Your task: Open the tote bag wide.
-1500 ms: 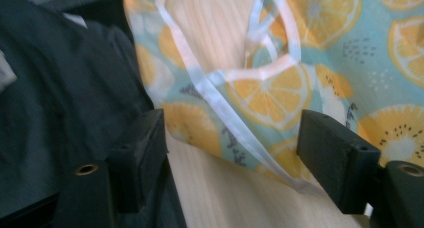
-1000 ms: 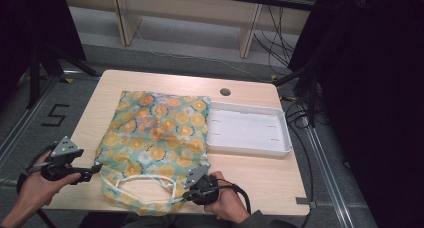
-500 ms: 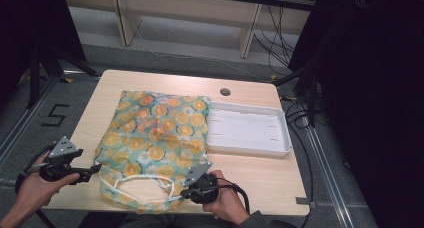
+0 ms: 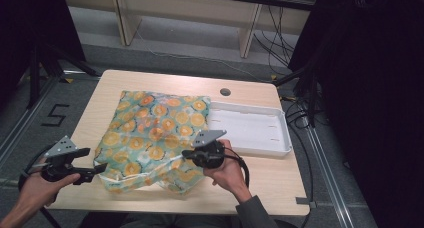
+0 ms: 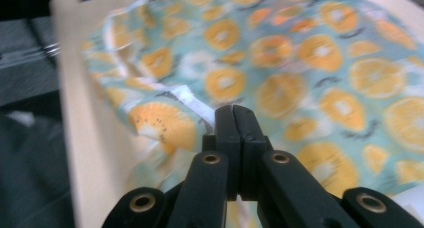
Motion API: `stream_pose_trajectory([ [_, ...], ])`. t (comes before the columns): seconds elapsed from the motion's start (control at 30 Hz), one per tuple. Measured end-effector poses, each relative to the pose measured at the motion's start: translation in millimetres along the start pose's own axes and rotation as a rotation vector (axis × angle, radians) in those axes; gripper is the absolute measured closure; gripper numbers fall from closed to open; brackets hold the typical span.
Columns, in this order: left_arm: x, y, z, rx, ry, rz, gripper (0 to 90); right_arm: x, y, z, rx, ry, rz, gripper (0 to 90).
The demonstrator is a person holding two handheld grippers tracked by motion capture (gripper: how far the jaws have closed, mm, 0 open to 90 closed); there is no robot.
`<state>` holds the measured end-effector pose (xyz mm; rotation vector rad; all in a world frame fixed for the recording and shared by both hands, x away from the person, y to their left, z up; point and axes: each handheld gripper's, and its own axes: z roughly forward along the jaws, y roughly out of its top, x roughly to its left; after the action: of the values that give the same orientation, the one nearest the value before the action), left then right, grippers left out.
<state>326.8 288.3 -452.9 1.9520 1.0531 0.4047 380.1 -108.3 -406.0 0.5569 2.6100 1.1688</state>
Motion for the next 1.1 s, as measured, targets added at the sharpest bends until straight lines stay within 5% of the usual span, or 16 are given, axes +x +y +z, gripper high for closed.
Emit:
stream_pose_trajectory([
  [0.2, -14.0, -1.6, 7.9, 0.005, -0.125, 0.047, 16.2, -30.0, 7.0, 18.8, 0.002, -0.044, 0.096, 90.0],
  [0.27, -21.2, -3.5, 12.5, 0.026, -0.163, 0.107, 16.2, -36.4, 7.4, 23.0, 0.011, -0.055, 0.114, 90.0],
  [0.33, -25.4, -4.9, 15.5, 0.046, -0.172, 0.137, 15.8, -41.5, 7.2, 26.8, 0.008, -0.057, 0.127, 90.0],
  [0.4, -33.6, -7.1, 23.2, 0.122, -0.196, 0.214, 15.5, -45.2, 6.9, 29.3, 0.011, -0.06, 0.136, 90.0],
  [0.47, -37.0, -8.7, 26.6, 0.137, -0.195, 0.212, 15.3, -46.3, 6.7, 29.8, 0.016, -0.061, 0.152, 90.0],
  [0.5, -38.5, -9.4, 33.7, 0.195, -0.16, 0.271, 15.5, -48.6, 6.0, 29.7, 0.016, -0.062, 0.161, 90.0],
  [0.53, -38.5, -9.4, 33.7, 0.195, -0.16, 0.271, 16.8, -48.6, 6.0, 29.7, 0.016, -0.062, 0.161, 90.0],
  [0.57, -39.1, -10.2, 43.2, 0.254, -0.105, 0.323, 22.0, -50.2, 5.9, 29.5, 0.002, -0.063, 0.132, 90.0],
  [0.6, -38.3, -9.8, 46.8, 0.273, -0.094, 0.349, 33.0, -50.0, 5.9, 29.5, 0.004, -0.055, 0.132, 90.0],
  [0.7, -35.7, -5.7, 48.4, 0.254, -0.118, 0.398, 62.7, -47.8, 5.4, 28.3, 0.008, -0.061, 0.145, 90.0],
  [0.8, -35.1, -2.5, 43.3, 0.229, -0.104, 0.395, 81.9, -48.6, 4.8, 27.1, 0.014, -0.053, 0.139, 90.0],
  [0.87, -33.9, 0.8, 32.9, 0.195, -0.123, 0.36, 86.2, -48.3, 2.9, 26.1, 0.02, -0.058, 0.149, 90.0],
  [0.9, -33.8, 1.9, 28.8, 0.188, -0.132, 0.358, 87.2, -45.8, 1.7, 27.6, 0.011, -0.067, 0.179, 90.0],
  [1.1, -46.1, 5.2, 10.8, 0.135, -0.216, 0.291, 88.1, -40.6, -2.7, 22.1, 0.016, -0.052, 0.156, 90.0],
])
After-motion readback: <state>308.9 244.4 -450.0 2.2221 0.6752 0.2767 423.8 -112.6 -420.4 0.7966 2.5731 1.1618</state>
